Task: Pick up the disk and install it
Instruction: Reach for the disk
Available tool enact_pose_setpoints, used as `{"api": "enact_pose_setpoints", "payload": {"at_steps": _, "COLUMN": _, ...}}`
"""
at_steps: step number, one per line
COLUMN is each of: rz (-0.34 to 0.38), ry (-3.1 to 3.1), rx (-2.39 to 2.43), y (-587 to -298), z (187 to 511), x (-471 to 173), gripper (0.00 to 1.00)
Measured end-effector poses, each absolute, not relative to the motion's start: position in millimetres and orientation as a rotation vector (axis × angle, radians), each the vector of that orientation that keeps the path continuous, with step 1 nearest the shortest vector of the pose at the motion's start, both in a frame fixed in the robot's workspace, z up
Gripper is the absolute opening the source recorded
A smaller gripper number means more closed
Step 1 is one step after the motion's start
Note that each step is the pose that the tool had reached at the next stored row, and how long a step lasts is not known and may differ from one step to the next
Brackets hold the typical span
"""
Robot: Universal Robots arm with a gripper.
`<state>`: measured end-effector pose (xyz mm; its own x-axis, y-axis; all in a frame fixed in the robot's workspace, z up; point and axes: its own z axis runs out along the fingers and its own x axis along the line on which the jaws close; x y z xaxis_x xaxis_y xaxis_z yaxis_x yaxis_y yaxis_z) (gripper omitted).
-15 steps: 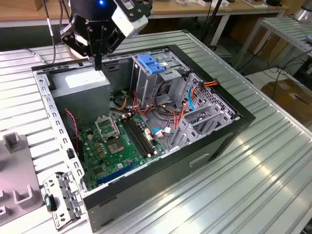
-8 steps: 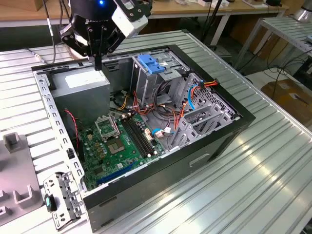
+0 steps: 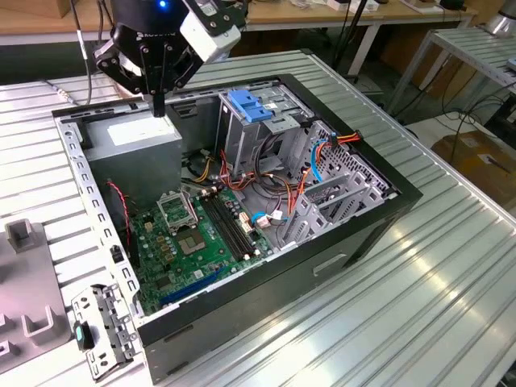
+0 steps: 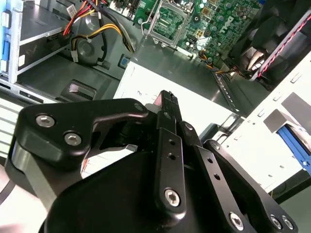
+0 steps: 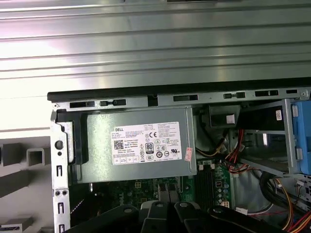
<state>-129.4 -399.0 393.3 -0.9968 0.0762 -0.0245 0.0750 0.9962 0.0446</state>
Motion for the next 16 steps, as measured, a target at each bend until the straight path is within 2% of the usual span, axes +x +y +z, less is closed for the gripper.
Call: {"api": "enact_pose_setpoints", "payload": {"at_steps": 16, "rz": 0.068, "ry": 3.112, "rx": 0.118, "y": -399, "z": 393, "x": -145, "gripper": 0.11}}
